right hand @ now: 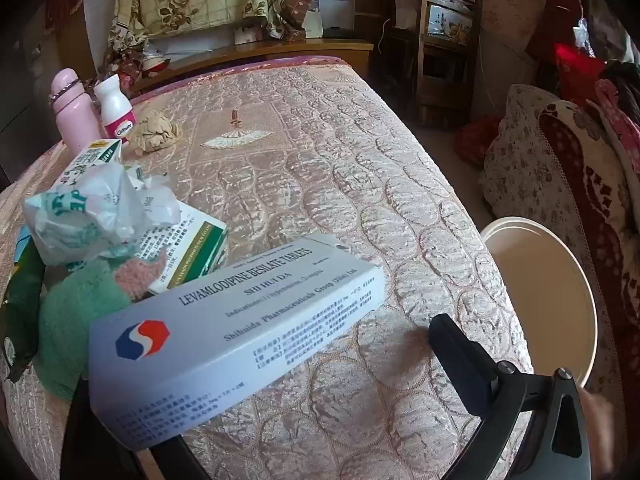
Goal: Collect trash
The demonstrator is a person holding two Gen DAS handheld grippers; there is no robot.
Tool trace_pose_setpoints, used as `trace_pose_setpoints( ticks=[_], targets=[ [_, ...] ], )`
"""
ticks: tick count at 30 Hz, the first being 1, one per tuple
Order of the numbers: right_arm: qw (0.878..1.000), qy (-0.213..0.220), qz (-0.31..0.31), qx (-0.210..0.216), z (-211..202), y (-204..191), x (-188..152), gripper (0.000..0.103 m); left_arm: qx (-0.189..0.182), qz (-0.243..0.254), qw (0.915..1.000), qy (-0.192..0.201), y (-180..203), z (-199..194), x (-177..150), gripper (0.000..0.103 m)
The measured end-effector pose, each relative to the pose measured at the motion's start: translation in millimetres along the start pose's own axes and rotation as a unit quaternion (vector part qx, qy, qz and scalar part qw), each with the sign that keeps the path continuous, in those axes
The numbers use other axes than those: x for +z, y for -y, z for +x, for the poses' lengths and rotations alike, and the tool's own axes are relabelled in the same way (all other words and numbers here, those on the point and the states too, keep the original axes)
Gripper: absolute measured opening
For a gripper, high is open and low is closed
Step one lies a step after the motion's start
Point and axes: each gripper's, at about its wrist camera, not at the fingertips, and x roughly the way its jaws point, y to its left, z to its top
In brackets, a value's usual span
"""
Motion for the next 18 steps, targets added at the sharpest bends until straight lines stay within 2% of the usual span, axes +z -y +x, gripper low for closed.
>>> trace_pose_setpoints(
  ticks=[5, 8, 11, 18],
  targets=[
    [1.0, 0.0, 0.0, 0.0, 0.0, 0.0, 0.1, 0.103, 0.003, -0.001, 1.0, -0.005, -0.1, -0.9, -0.4, 0.103],
    [1.0, 0.0, 0.0, 0.0, 0.0, 0.0, 0.0, 0.103, 0.018, 0.008, 0.9998, -0.008, 0.9, -5.2, -1.8, 0.103],
    [1.0, 0.0, 0.0, 0.0, 0.0, 0.0, 0.0, 0.103, 0.033, 0.017, 0.9993, 0.01, -0.5, -26.6, -15.6, 0.103],
    [1.0, 0.0, -0.001, 0.001, 0.0, 0.9, 0.0, 0.103, 0.029, 0.024, 0.9977, 0.056, 0.7, -81.5, -32.5, 0.103]
  ],
)
